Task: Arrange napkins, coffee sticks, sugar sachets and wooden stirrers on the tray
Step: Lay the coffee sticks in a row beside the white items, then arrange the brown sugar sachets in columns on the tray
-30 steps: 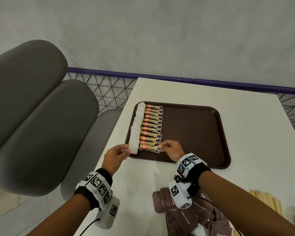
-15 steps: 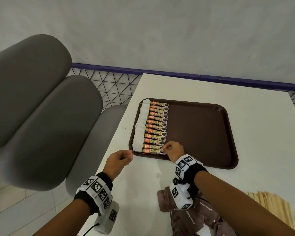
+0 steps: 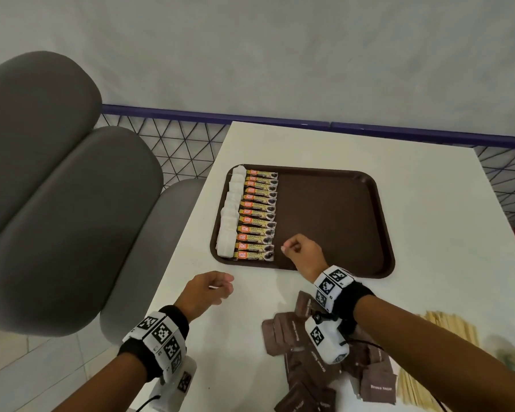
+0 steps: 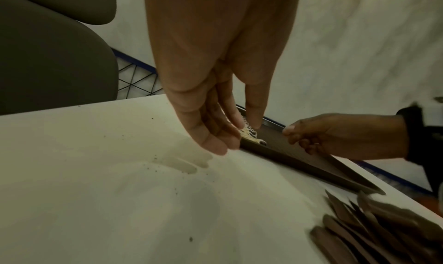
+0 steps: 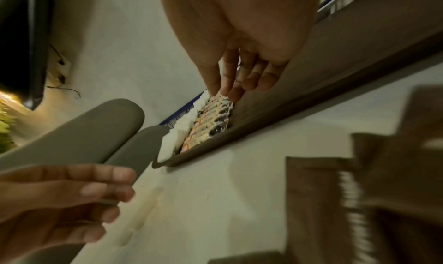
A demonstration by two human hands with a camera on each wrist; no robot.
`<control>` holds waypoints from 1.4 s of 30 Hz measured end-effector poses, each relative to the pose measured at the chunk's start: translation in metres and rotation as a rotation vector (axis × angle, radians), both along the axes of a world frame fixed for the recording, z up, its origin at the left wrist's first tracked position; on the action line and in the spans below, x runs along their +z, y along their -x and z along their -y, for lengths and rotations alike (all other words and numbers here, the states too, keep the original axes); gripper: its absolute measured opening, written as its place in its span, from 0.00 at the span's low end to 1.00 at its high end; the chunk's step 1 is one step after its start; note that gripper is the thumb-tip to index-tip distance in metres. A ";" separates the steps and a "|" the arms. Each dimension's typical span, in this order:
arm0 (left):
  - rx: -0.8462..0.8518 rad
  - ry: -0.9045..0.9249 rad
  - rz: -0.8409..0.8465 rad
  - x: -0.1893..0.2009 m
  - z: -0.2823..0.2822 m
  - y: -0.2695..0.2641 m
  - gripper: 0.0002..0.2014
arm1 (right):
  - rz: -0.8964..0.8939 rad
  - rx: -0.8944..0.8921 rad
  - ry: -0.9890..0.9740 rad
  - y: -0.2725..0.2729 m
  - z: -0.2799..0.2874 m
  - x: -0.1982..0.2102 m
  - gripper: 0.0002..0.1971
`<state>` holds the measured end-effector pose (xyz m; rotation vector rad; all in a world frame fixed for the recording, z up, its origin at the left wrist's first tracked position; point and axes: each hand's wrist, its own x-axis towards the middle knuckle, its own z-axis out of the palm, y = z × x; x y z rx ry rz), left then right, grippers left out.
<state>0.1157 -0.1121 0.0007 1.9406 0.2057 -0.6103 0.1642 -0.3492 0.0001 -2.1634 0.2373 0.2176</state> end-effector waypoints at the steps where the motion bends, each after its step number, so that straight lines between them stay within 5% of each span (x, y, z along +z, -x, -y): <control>1: -0.045 0.002 -0.033 0.000 0.003 0.004 0.09 | 0.005 0.014 -0.015 0.008 0.008 0.004 0.02; 10: -0.313 -0.086 -0.156 -0.006 0.039 0.029 0.17 | -0.155 0.162 0.129 0.071 0.097 0.011 0.15; 16: -0.559 -0.346 -0.068 -0.008 0.064 0.036 0.35 | -0.346 0.411 0.368 0.089 0.118 0.011 0.43; 21: -0.691 -0.473 0.022 -0.008 0.081 0.040 0.35 | -0.376 0.600 0.589 0.094 0.107 0.002 0.54; 24: -0.695 -0.480 0.080 -0.011 0.090 0.042 0.31 | -0.316 0.618 0.671 0.092 0.100 -0.013 0.44; 27: -0.627 -0.443 0.100 -0.015 0.100 0.042 0.29 | -0.267 0.535 0.535 0.091 0.087 -0.016 0.32; 35: -0.457 -0.194 -0.036 -0.013 0.096 0.040 0.45 | -0.464 0.298 0.113 0.076 0.087 -0.002 0.44; 37: -0.423 -0.134 -0.067 -0.012 0.095 0.043 0.48 | -0.462 0.336 0.224 0.079 0.076 0.004 0.49; 42: -0.355 -0.135 -0.038 -0.014 0.099 0.045 0.34 | -0.334 0.585 0.479 0.091 0.038 0.005 0.58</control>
